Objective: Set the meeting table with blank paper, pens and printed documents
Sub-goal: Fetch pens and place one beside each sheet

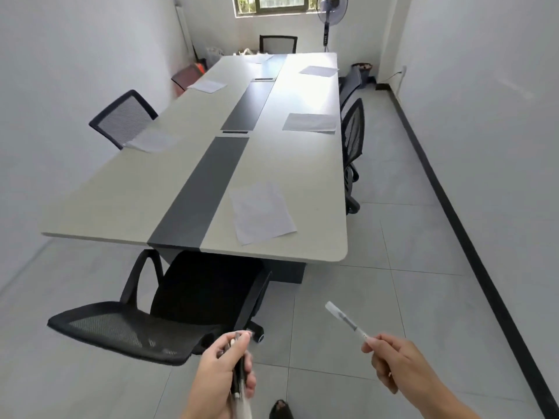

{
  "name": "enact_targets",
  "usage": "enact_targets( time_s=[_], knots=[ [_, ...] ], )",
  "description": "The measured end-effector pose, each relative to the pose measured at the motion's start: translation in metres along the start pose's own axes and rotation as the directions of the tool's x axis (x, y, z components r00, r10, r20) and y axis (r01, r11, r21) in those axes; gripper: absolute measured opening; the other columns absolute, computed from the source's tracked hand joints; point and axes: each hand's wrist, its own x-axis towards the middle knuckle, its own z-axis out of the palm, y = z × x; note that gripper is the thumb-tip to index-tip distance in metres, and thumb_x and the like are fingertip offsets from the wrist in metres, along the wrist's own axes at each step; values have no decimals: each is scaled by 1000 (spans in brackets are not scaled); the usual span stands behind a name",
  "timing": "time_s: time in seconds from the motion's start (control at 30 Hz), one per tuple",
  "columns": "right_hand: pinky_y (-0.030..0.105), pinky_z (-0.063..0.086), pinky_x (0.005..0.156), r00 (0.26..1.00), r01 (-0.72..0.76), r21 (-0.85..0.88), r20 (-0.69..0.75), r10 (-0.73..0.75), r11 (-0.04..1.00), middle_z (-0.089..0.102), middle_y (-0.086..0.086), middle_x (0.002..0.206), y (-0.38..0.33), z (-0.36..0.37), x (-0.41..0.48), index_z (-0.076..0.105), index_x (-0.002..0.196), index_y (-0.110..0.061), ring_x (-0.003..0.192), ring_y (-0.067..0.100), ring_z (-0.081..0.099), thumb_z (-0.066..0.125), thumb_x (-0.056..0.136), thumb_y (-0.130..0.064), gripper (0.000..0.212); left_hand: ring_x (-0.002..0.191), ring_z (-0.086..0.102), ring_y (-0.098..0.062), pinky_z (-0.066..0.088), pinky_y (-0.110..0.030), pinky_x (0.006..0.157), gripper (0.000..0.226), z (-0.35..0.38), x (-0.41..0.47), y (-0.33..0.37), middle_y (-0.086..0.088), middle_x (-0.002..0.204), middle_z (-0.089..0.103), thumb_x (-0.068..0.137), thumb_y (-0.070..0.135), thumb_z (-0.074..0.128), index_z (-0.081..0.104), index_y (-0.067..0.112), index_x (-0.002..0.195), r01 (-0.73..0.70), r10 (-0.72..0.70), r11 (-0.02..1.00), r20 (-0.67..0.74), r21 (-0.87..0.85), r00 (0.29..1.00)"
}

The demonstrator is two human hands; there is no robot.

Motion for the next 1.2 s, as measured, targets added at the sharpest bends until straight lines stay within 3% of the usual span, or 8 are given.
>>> enact_targets(
  time_s=[0.23,0.4,0.53,0.67,0.77,0.97,1.2],
  knots=[
    [19,25,39,1000,5,21,-15,-5,1000,33,-3,51,-72,24,88,49,69,-6,43,12,28,44,100,-17,33,35,42,-19,35,-21,37,22,0,81,77,-13,56,48,92,18,59,60,0,105,-6,4,1000,77,29,997],
    [21,20,41,998,-35,-65,-52,31,997,38,-2,53,-99,14,175,61,72,-3,45,10,29,49,94,-11,26,34,40,-18,33,-20,36,24,-1,122,99,-15,57,49,89,21,63,62,1,104,-25,26,1000,-26,18,999],
    [27,33,51,998,41,-216,-33,-50,976,54,6,65,-121,9,273,67,75,-4,53,14,40,63,91,-16,21,32,40,-17,33,-18,35,23,-2,154,117,-13,56,50,88,18,62,61,1,104,-41,34,998,-159,-43,987],
    [35,42,59,999,30,-263,-24,-38,964,63,7,76,-141,19,374,69,79,-14,61,19,49,62,92,-22,17,30,40,-18,33,-19,33,22,5,183,136,-14,55,50,89,14,61,60,-1,105,-49,24,995,-274,-83,961],
    [41,52,71,990,34,-312,-119,-74,950,68,5,80,-153,35,435,71,90,-15,73,25,61,59,93,-29,18,29,41,-19,34,-19,32,21,16,204,149,-14,53,50,89,12,60,60,-2,104,-52,20,995,-337,-87,941],
    [31,47,71,984,-122,-628,-179,9,769,67,7,103,-137,43,494,68,87,-24,84,28,62,55,87,-33,16,30,43,-19,37,-19,34,19,30,231,163,-14,53,52,88,11,60,61,-1,102,-50,-9,990,-420,-130,907],
    [29,43,68,988,-149,-735,-142,64,661,66,2,97,-138,40,499,57,92,-27,81,23,56,58,86,-33,9,31,44,-19,37,-20,34,21,22,257,181,-12,56,48,82,13,67,63,0,99,-53,8,994,-416,-97,909]
  ],
)
